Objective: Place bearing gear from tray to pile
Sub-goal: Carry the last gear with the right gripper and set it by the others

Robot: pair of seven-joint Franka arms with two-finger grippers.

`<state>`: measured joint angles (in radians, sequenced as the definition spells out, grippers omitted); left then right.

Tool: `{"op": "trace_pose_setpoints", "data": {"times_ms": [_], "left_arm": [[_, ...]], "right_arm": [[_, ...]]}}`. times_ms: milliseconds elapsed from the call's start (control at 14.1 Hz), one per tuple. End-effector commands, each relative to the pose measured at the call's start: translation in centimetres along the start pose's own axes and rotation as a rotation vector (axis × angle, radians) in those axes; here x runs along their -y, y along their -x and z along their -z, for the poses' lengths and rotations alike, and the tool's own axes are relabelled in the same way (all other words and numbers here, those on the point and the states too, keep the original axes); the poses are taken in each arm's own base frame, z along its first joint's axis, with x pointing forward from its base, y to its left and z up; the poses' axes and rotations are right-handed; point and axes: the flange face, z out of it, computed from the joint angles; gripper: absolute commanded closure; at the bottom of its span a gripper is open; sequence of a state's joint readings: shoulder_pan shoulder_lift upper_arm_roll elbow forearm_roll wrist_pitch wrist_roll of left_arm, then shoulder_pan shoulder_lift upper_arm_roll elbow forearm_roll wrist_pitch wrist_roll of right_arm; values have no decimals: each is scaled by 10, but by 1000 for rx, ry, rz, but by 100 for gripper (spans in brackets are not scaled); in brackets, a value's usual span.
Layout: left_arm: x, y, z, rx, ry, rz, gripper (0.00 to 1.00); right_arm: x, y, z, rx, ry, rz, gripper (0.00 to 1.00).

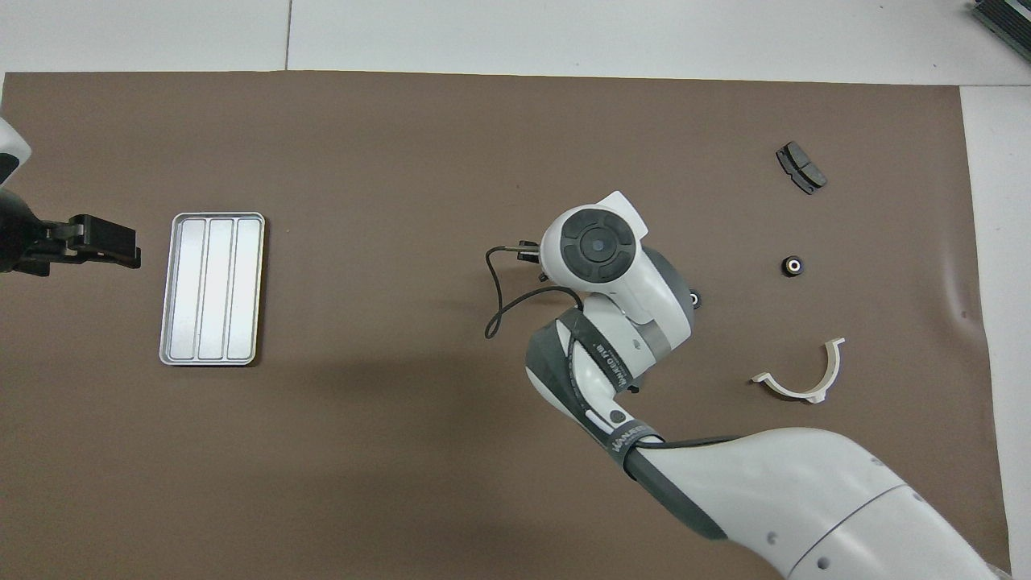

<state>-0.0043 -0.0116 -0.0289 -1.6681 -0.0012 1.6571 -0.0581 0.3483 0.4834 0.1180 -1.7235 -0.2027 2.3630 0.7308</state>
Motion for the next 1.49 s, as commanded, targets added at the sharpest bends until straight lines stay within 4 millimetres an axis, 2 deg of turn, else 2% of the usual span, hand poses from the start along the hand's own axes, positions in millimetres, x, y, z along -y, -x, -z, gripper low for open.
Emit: {"op": "trace_pose_setpoints", "data": {"times_ms": [0, 142, 355, 496, 709, 780, 851, 922, 1064, 1206, 1418], "left_arm": [[5, 6, 1, -13, 15, -3, 0], [5, 6, 1, -13, 15, -3, 0], [4, 6, 1, -13, 15, -5, 0], [5, 6, -1, -10, 15, -3, 0], [4, 6, 0, -11, 15, -5, 0], [4, 6, 1, -13, 15, -5, 0], [5, 6, 1, -13, 14, -4, 0], [5, 6, 1, -13, 15, -3, 0], [5, 6, 1, -13, 14, -4, 0], [5, 6, 0, -11, 14, -4, 0], [5, 6, 1, -13, 15, -3, 0]], "right_arm": [[-58, -24, 6, -8, 15, 58, 100], [-90, -46, 4, -49, -4, 81, 100], [-151, -69, -9, -38, 18, 90, 100], [-178, -76, -20, -23, 27, 70, 100], [-206, -86, -28, -37, 27, 58, 100], [-213, -88, -30, -37, 28, 55, 85], [-213, -88, -30, -39, 28, 55, 49], [-212, -89, -29, -41, 26, 50, 0], [-209, -90, -14, -50, 25, 46, 0], [-211, -91, 24, -49, 42, 43, 0], [-216, -86, 93, -40, 65, 30, 0]]}}
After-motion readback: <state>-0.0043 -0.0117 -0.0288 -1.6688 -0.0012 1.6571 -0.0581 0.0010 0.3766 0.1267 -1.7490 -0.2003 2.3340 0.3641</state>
